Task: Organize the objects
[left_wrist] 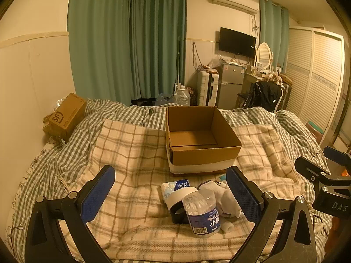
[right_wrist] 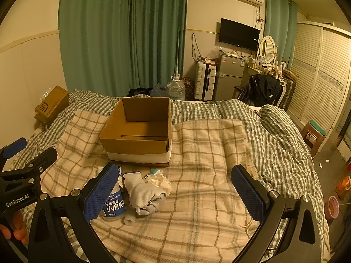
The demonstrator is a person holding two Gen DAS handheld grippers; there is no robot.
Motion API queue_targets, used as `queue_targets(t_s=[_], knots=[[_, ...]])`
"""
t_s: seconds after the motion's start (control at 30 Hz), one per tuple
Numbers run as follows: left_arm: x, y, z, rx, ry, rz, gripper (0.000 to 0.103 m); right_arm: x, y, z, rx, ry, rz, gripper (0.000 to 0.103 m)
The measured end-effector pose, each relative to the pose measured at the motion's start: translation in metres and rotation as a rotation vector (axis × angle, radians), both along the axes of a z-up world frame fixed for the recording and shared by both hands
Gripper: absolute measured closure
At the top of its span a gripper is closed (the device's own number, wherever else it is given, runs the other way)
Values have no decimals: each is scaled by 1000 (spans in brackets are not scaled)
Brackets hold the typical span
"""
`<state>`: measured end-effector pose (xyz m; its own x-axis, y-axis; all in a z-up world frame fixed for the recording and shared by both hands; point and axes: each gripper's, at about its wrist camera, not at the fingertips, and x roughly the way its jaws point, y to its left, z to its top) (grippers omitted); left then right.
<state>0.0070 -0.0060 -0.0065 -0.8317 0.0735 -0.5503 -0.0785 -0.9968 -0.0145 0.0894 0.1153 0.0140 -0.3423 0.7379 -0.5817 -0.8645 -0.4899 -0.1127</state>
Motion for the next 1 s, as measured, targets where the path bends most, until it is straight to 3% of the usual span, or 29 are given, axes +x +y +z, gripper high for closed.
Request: queue_targets(t_s=[1.0], knots=[[-3,-3,0,6,-17,-57,0,-2,-1,-1,-4,3,-13,0]])
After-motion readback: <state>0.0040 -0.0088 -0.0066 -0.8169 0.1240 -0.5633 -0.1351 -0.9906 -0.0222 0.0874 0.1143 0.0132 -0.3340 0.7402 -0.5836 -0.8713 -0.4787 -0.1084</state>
